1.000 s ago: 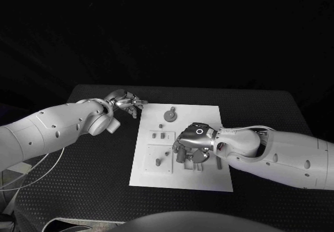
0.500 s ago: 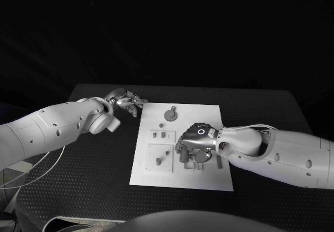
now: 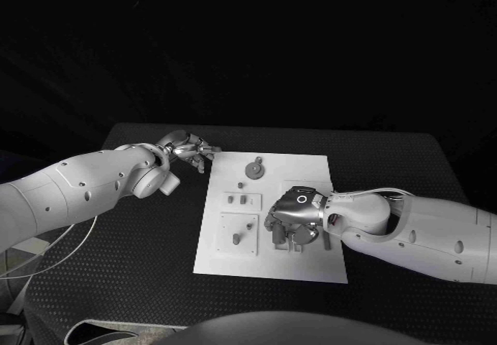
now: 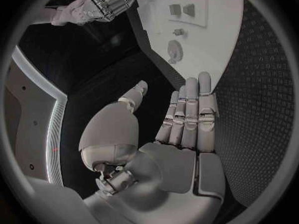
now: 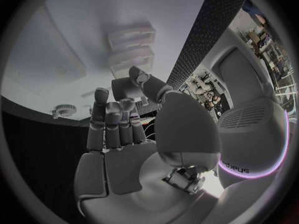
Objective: Assemble the parts on the task board
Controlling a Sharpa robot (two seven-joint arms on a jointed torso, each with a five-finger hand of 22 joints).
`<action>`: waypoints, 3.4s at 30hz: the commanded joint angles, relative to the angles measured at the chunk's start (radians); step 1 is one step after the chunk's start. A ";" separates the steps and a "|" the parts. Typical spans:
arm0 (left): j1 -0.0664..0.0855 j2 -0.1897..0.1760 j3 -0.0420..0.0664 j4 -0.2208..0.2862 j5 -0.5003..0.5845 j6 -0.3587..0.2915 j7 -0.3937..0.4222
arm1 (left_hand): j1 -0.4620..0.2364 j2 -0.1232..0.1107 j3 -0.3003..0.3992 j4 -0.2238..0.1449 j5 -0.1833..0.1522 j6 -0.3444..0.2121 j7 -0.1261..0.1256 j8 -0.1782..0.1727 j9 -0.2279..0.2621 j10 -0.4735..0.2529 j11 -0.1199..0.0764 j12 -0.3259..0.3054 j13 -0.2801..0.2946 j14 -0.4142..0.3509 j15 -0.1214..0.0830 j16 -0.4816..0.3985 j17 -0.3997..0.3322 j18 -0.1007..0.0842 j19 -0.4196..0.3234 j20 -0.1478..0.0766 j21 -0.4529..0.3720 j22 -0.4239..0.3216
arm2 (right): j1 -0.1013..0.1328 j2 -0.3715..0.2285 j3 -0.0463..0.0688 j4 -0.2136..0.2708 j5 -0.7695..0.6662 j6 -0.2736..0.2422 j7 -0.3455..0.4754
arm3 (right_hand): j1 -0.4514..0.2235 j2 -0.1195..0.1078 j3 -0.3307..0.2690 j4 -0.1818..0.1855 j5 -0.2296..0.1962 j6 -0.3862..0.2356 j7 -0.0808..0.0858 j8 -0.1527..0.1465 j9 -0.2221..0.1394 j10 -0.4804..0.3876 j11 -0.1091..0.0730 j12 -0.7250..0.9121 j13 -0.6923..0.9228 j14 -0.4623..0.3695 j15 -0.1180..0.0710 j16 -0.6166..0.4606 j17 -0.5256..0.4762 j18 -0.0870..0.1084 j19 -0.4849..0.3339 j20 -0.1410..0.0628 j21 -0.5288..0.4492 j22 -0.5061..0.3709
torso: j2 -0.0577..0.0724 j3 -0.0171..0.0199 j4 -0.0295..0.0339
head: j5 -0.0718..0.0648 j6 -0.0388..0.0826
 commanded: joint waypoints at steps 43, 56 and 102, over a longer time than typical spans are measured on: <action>-0.001 -0.002 0.001 0.002 -0.009 0.015 0.010 | 0.004 0.003 -0.007 0.000 -0.004 -0.002 0.001 0.003 0.000 -0.008 0.000 0.002 -0.002 0.007 -0.002 -0.006 0.003 0.070 0.006 0.001 -0.007 0.002 | -0.027 -0.016 0.000 -0.001 -0.029 0.023 -0.008 | 0.011 -0.001 0.011 0.002 0.013 0.014 0.024 0.004 -0.007 -0.011 0.001 0.011 -0.009 -0.009 0.004 0.009 -0.006 0.013 -0.012 0.003 0.008 0.021 | 0.000 -0.0002 0.0004 | 0.000 -0.005; 0.000 -0.005 0.001 0.003 -0.009 0.013 0.008 | 0.005 0.001 -0.008 0.000 -0.004 -0.004 0.002 0.003 -0.001 -0.008 0.000 0.002 -0.002 0.007 -0.002 -0.006 0.004 0.071 0.006 0.001 -0.007 0.002 | -0.027 -0.008 0.000 -0.015 -0.029 0.030 -0.021 | 0.011 -0.035 0.012 0.002 0.010 -0.123 0.010 -0.055 -0.052 -0.061 0.007 0.028 -0.029 -0.053 0.011 0.020 -0.019 0.013 -0.041 0.017 0.009 0.019 | -0.001 -0.0013 0.0008 | 0.001 -0.004; 0.000 -0.008 0.000 0.004 -0.009 0.014 0.007 | 0.007 -0.001 -0.009 -0.001 -0.004 -0.005 0.002 0.003 -0.001 -0.008 0.000 0.003 -0.002 0.007 -0.002 -0.008 0.005 0.071 0.007 0.001 -0.008 0.002 | 0.004 -0.119 0.000 0.061 0.037 -0.100 -0.063 | 0.013 -0.060 0.019 0.004 0.013 -0.189 0.003 -0.063 -0.080 -0.068 0.007 0.052 -0.049 -0.061 0.012 0.033 -0.034 0.013 -0.039 0.019 0.014 0.017 | -0.001 -0.0008 0.0000 | -0.003 0.002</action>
